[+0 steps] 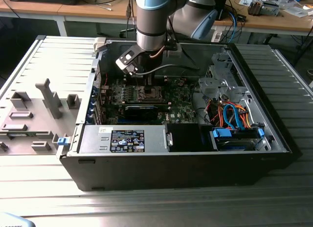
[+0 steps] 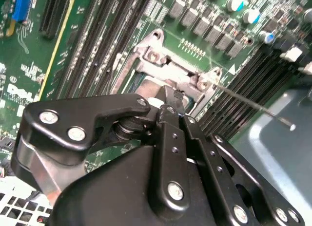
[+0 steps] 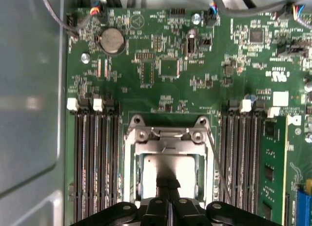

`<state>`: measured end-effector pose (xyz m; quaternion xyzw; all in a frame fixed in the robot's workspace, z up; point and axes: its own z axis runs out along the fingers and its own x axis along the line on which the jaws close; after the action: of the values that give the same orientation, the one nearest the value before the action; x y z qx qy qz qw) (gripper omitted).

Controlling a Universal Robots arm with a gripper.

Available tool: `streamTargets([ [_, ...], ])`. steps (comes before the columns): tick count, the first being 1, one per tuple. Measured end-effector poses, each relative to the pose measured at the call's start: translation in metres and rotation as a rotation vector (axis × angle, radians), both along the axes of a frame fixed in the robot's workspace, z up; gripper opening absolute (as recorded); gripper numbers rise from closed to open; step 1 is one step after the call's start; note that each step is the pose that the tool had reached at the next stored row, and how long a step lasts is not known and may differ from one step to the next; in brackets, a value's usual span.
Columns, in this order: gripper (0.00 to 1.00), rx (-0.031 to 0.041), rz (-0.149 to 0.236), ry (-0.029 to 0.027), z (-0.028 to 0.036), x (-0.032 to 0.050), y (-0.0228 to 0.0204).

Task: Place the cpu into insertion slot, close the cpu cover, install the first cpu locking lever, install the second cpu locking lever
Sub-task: 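Close the cpu cover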

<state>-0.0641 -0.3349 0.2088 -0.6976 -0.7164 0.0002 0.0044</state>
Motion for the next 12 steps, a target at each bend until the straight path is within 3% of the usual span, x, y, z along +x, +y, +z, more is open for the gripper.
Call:
streamTargets([
  [6, 0.11, -0.0002, 0.000, 0.0073, 0.0168, 0.0057, 0.0000],
  [12, 0.11, -0.0001, 0.000, 0.0076, 0.0280, 0.0061, 0.0000],
])
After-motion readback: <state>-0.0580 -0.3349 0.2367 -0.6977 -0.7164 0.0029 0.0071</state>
